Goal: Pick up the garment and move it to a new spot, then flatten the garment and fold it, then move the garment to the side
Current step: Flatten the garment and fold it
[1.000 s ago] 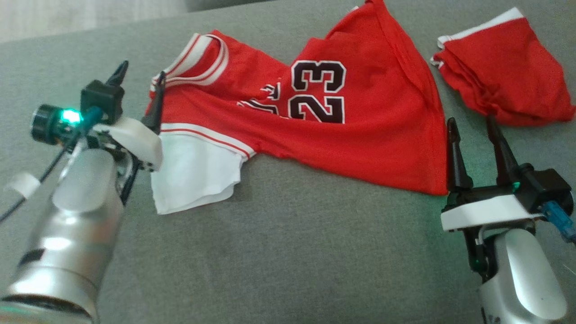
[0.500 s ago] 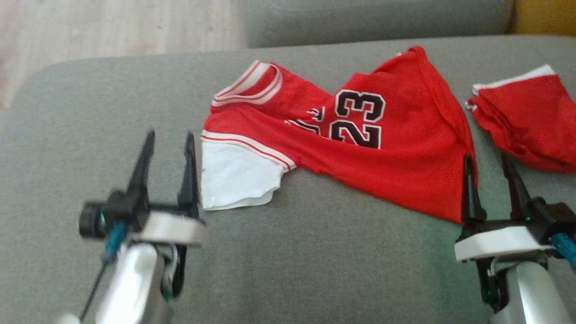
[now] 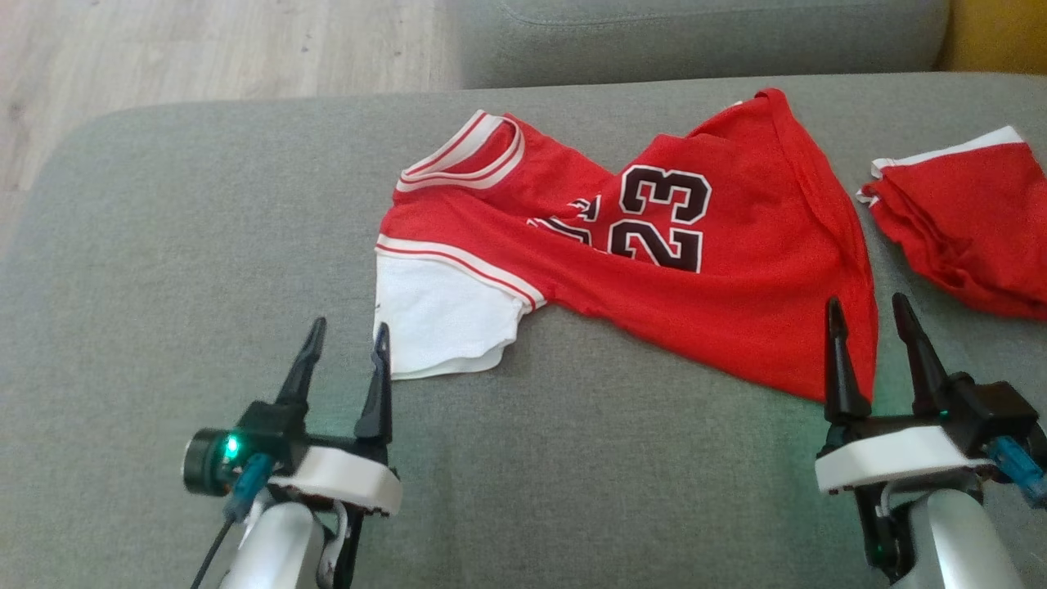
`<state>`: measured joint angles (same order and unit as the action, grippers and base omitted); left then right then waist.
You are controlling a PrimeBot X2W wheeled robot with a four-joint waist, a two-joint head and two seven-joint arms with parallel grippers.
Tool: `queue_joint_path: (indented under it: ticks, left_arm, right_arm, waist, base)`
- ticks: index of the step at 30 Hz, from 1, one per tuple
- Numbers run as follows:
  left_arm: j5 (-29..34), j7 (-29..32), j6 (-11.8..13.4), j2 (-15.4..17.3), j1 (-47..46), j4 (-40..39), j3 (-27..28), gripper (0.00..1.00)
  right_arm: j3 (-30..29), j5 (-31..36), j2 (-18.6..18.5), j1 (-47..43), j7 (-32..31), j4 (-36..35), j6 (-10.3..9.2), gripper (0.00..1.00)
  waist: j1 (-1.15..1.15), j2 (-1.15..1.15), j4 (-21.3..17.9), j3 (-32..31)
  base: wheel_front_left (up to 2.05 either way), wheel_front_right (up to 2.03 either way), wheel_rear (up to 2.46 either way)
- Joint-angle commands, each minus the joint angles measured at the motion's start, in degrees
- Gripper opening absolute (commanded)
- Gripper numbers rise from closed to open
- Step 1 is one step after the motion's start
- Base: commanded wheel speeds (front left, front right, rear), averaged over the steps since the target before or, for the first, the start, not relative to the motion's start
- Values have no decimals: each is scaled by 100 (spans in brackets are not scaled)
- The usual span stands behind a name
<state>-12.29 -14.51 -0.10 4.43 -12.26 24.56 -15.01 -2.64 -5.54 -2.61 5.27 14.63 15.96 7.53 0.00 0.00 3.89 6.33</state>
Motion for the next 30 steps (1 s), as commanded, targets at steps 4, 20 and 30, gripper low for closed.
queue_joint_path:
  ticks: [4, 20, 30]
  left_arm:
    - [62, 188, -57, 29, -491, 417, 63, 100]
    - [-2, 1041, 120, 106, -1124, 2158, 18, 100]
    - [-184, 652, 19, 94, -1300, 2281, 69, 0]
  right_arm:
    - [183, -49, -27, 215, 37, -131, -4, 100]
    - [172, -76, -27, 322, 37, -125, -4, 100]
    - [119, -31, -27, 310, 37, -19, -4, 100]
  waist:
    - [0, 0, -119, 89]
    - [0, 0, -400, 345]
    - [0, 0, -373, 301]
  base:
    - [0, 0, 0]
    - [0, 0, 0]
    - [0, 0, 0]
